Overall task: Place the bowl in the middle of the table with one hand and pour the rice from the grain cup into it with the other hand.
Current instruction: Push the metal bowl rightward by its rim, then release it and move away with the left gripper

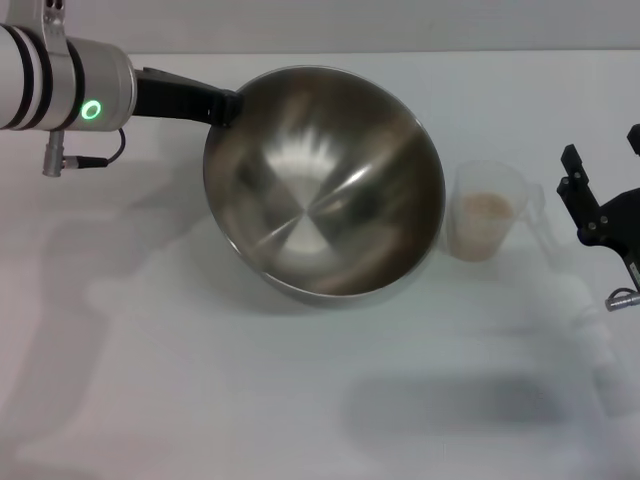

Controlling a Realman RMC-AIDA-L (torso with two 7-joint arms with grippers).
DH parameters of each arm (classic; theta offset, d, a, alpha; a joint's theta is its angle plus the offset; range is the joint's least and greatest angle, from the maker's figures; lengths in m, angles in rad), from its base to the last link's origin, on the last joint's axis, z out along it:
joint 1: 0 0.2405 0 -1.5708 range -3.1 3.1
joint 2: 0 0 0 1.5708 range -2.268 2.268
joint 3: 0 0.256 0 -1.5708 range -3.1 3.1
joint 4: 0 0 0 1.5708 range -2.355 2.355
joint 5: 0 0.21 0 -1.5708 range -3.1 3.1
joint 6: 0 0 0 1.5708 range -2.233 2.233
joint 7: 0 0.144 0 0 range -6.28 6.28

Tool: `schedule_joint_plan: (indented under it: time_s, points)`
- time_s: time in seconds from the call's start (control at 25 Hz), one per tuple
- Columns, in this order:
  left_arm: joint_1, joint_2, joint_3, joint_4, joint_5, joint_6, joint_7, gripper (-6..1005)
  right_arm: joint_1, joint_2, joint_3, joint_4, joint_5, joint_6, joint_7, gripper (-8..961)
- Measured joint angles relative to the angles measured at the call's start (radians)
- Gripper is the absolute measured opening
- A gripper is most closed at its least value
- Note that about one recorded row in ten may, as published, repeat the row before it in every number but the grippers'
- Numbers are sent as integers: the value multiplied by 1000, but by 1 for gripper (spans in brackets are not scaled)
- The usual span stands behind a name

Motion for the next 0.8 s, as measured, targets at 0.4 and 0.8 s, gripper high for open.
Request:
schedule_joint_plan:
  time_s: [0.4, 0.8]
  points:
    - [-7, 0, 0, 62, 34, 42, 17, 96, 5, 0, 0, 1, -1, 0, 0, 672]
    - [48, -4, 81, 69, 28, 236, 52, 187, 7, 0, 0, 3, -1, -3, 0, 671]
